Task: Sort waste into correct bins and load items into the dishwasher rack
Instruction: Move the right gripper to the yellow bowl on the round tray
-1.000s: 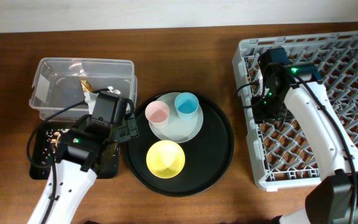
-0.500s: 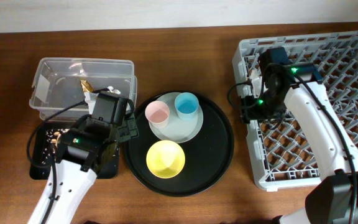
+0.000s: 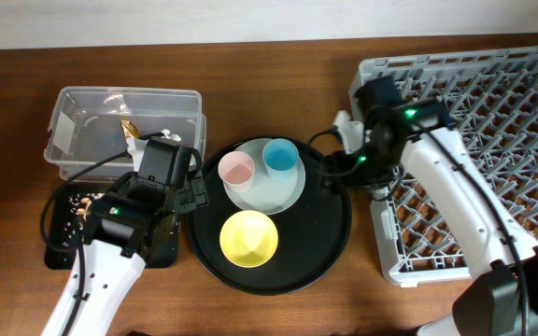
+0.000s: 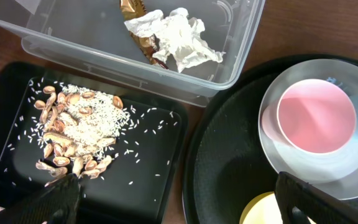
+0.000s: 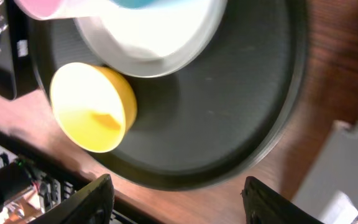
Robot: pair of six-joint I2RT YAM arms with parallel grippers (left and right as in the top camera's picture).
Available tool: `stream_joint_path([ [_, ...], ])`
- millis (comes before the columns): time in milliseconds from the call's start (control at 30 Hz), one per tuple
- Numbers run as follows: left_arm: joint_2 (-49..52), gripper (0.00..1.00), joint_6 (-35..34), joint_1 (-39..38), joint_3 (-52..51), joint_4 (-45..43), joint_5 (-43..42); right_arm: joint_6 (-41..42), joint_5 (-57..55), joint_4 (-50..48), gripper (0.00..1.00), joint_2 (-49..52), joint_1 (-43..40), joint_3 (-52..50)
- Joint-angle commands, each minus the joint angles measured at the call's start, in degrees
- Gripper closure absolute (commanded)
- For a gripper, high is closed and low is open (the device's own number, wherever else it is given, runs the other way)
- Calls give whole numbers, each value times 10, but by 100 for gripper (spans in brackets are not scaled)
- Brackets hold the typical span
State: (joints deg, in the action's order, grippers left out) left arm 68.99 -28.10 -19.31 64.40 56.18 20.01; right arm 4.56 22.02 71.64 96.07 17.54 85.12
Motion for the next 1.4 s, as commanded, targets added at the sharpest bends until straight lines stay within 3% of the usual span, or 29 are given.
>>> stream_joint_path([
  [0, -6, 1, 3, 3, 8, -1, 8, 4, 9, -9, 33, 0, 57, -2],
  [100, -6, 1, 3, 3, 8, -1, 8, 3, 9, -16, 34, 0, 96, -2],
  [200, -6, 1, 3, 3, 8, -1, 8, 4, 9, -25, 52, 0, 137, -3],
  [433, -6, 1, 3, 3, 8, -1, 8, 24, -7, -66, 67, 2, 226, -4],
  [600, -6, 1, 3, 3, 8, -1, 8, 57, -78, -81, 67, 3, 260, -4],
  [800, -6, 1, 3, 3, 8, -1, 8, 95, -130, -98, 58, 4, 252, -4],
  [967, -6, 1, 3, 3, 8, -1, 8, 81, -118, -101, 41, 11, 252, -8],
  [1367, -6, 1, 3, 3, 8, -1, 8, 78, -117, -109, 40, 11, 252, -28],
])
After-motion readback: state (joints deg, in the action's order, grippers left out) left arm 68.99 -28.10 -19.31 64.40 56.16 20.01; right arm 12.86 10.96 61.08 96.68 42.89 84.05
